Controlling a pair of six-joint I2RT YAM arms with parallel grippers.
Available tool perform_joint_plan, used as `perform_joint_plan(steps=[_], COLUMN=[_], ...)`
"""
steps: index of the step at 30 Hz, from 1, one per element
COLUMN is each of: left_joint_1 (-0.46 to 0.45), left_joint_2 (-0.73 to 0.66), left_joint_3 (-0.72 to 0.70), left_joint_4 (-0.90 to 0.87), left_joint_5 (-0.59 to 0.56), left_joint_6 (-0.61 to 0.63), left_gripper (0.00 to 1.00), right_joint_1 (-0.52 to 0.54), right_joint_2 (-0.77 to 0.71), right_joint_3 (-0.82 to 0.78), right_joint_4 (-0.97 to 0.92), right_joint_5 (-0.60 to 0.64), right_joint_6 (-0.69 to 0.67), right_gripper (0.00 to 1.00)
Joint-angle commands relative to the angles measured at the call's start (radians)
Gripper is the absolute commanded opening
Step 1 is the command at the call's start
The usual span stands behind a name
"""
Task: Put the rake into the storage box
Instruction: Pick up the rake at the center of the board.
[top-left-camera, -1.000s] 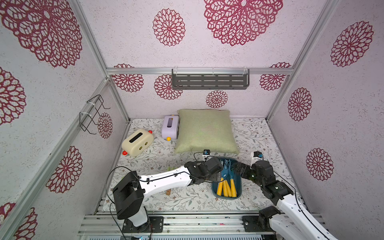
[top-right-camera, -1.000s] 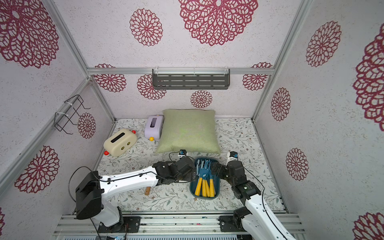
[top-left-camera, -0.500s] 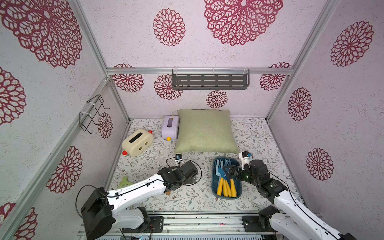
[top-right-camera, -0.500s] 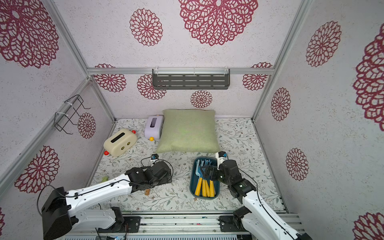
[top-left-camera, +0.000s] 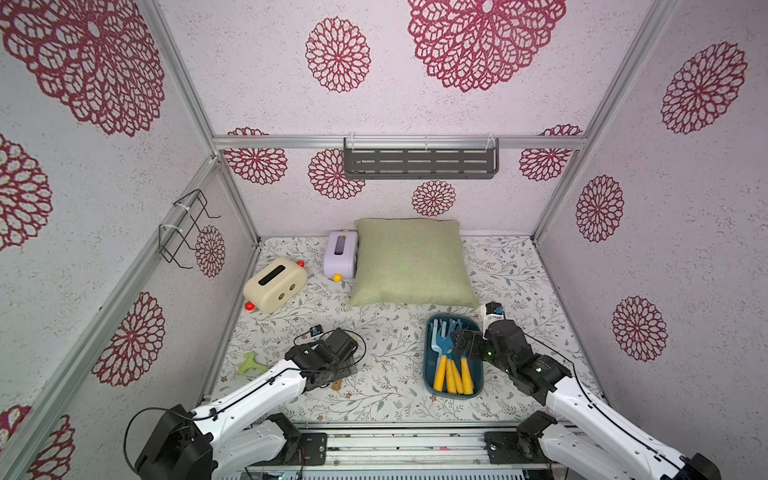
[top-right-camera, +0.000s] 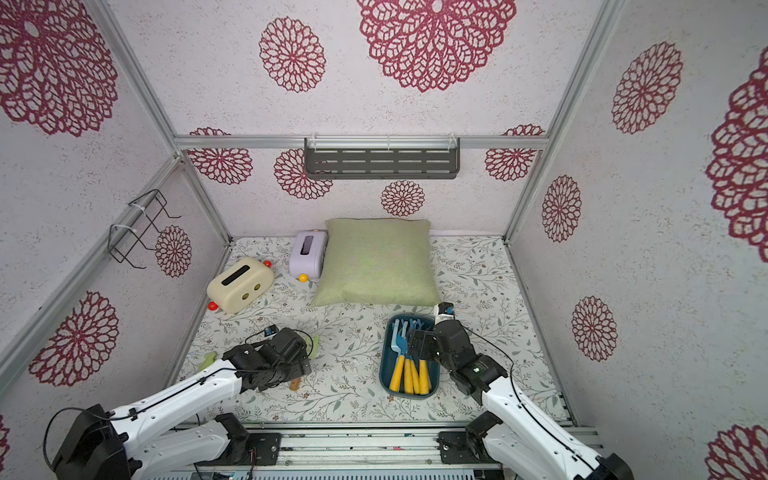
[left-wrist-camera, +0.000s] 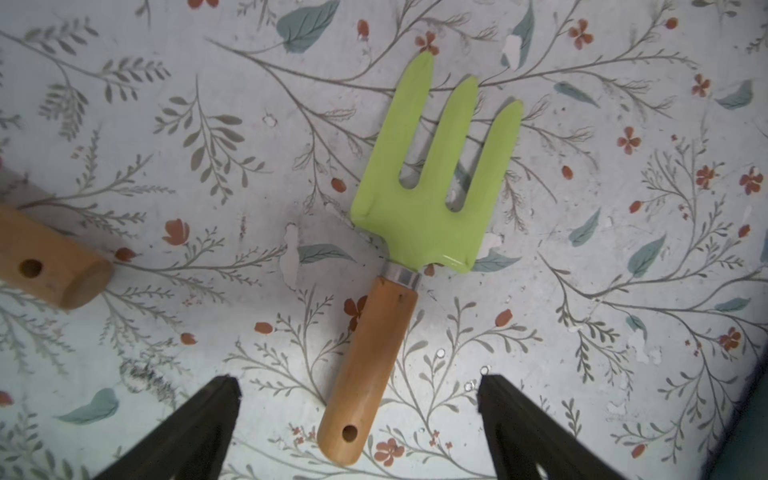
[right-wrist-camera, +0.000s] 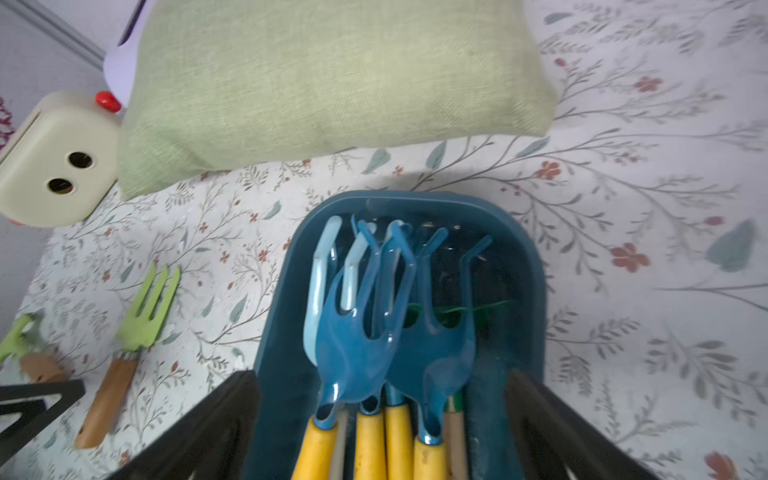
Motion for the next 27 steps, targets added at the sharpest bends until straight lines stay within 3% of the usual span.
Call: perform_joint_plan(steps=[1, 7, 20, 27], left_joint_1=[0.033, 0.055, 0.068, 0.059], left_joint_2=[0.043, 0.173, 0.377, 0.385], left_joint_3=[-0.008, 0.026, 0.073, 0.083], left_joint_4=[0.057, 0.096, 0.179, 0.181], left_joint_5=[0.071, 0.103, 0.161, 0.181], left_joint_6=[0.033, 0.083, 0.136, 0.136], left_gripper=[0.86, 0.6, 0.42, 0.2], right_joint_1=[-0.001, 0.0, -0.008, -0.014], right_joint_2=[-0.029, -0.048, -0.053, -0.055], right_joint_3=[0.039, 0.023, 0.002, 0.0], right_joint_4=[-0.04, -0.031, -0.017, -0.012], right_joint_5=[0.122, 0.133, 0.119, 0.117], right_joint_6=[0.018, 0.017, 0.013, 0.016], right_gripper=[0.99, 0.99, 0.99, 0.99])
